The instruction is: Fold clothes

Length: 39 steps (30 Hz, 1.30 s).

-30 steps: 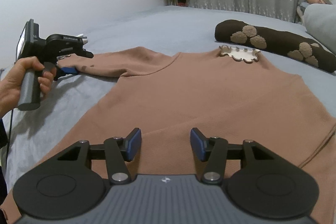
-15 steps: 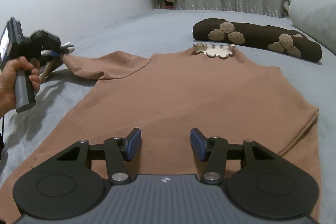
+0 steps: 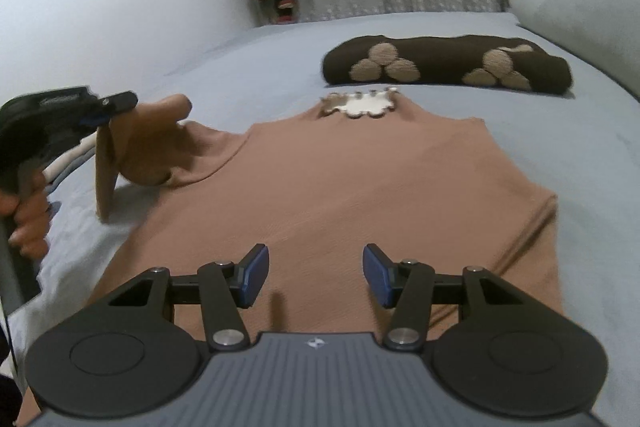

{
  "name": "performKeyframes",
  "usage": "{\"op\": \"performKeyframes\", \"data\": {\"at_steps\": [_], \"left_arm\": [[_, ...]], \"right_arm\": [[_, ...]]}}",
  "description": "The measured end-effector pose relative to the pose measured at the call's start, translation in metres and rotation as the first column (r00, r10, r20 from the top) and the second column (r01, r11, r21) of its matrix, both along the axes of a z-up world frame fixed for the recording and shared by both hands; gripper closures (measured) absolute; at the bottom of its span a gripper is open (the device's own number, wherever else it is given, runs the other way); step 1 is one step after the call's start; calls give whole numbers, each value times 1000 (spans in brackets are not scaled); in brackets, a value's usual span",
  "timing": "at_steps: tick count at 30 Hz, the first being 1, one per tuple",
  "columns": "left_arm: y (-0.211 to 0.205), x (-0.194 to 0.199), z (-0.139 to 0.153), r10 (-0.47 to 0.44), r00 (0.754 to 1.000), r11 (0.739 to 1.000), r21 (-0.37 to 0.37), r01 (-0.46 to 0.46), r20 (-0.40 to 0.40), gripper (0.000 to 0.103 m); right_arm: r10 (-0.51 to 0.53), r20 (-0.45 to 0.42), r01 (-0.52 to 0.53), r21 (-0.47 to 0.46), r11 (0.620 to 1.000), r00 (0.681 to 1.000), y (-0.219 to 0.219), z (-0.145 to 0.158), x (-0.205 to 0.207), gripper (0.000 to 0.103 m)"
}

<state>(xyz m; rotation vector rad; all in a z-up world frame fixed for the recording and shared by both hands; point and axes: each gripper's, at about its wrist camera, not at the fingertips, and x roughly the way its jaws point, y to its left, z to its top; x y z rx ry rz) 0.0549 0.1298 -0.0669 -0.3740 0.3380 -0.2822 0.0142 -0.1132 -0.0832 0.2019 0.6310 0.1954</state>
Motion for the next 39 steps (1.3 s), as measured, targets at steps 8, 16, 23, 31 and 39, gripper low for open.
{"op": "performKeyframes", "data": {"at_steps": [8,16,23,31,39], "left_arm": [[-26,5,-28,-175,967,984,-48,169,-185,92],[-38,12,-60,-194,914,981,-89,174,-356,66],[-26,-13,-48,-82,946,994,-95,55,-314,37],[-4,-7,-58,44,938,980,-169,-108,-345,47],[5,-8,-59,173,923,947,-200,-252,-343,73]], "right_arm": [[-39,-40,40,7,999,998,-8,-5,-2,48],[-23,-64,22,-19,1000,998,-3,-12,-1,47],[-17,-69,14,-37,999,998,-2,-10,3,46],[-46,-55,44,-25,999,997,-8,-6,8,46],[-45,-64,44,-13,999,997,-10,-9,13,46]]}}
